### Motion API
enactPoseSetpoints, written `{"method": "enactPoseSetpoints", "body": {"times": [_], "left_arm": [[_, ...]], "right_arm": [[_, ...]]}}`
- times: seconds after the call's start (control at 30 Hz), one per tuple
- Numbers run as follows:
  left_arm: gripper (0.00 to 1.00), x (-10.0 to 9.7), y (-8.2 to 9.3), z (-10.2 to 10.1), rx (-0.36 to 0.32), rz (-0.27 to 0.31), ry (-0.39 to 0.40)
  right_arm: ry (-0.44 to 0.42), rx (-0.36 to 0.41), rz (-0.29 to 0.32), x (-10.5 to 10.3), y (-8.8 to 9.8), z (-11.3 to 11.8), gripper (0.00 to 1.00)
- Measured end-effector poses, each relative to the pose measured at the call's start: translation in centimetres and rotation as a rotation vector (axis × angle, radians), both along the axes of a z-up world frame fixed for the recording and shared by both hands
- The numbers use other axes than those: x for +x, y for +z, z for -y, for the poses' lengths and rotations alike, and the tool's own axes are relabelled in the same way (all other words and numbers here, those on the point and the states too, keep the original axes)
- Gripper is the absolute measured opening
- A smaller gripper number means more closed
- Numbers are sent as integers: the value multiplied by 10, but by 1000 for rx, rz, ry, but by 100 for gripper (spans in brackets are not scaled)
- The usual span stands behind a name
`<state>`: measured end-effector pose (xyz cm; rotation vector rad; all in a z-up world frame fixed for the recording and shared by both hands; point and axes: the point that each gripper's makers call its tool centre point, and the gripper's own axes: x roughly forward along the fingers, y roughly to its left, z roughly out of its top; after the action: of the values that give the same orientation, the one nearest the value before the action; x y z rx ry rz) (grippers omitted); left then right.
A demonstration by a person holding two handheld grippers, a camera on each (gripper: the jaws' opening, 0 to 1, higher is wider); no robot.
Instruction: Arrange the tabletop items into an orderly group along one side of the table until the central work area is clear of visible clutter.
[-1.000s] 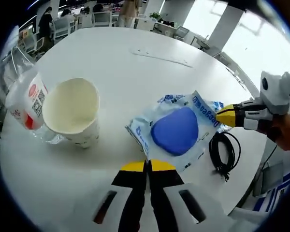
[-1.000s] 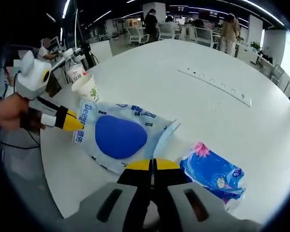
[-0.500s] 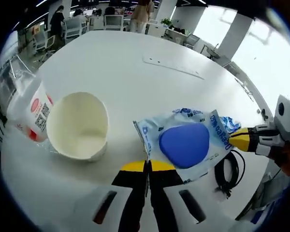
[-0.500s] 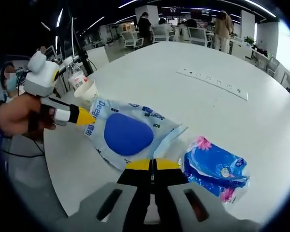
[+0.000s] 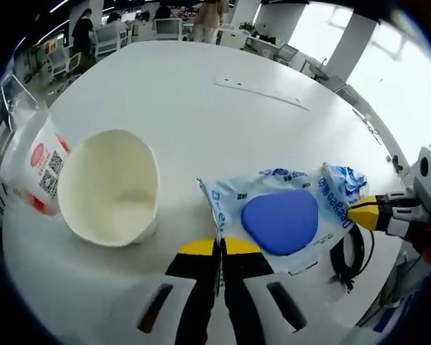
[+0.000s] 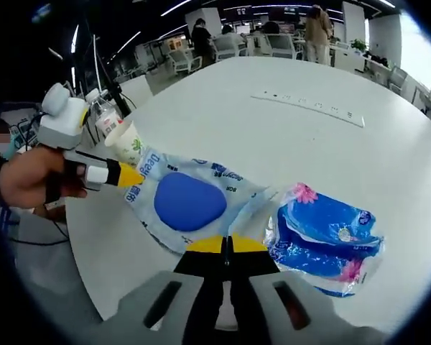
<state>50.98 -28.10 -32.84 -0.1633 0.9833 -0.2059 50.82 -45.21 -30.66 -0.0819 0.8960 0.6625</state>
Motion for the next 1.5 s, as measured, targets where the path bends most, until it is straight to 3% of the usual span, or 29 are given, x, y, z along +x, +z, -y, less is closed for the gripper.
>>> {"method": "enactPoseSetpoints", "body": {"times": [0.53,1.0,1.27,1.5], "left_arm": [[4,-4,-3,-6,-32,-22,-6],[10,-24,-5,-15,-34,-38,-32],[10,-32,-5,-15,-38,-41,-39],[4,-43,-5,-8,-52,-45,-49]], "right_arm": [[-19,10,-10,-1,-3,0,0],[-17,26,-20,-5,-7,4,3],[-10,22,-26,-7,-9,2,7],[-18,9,-24,-6,-11,5,2]]}}
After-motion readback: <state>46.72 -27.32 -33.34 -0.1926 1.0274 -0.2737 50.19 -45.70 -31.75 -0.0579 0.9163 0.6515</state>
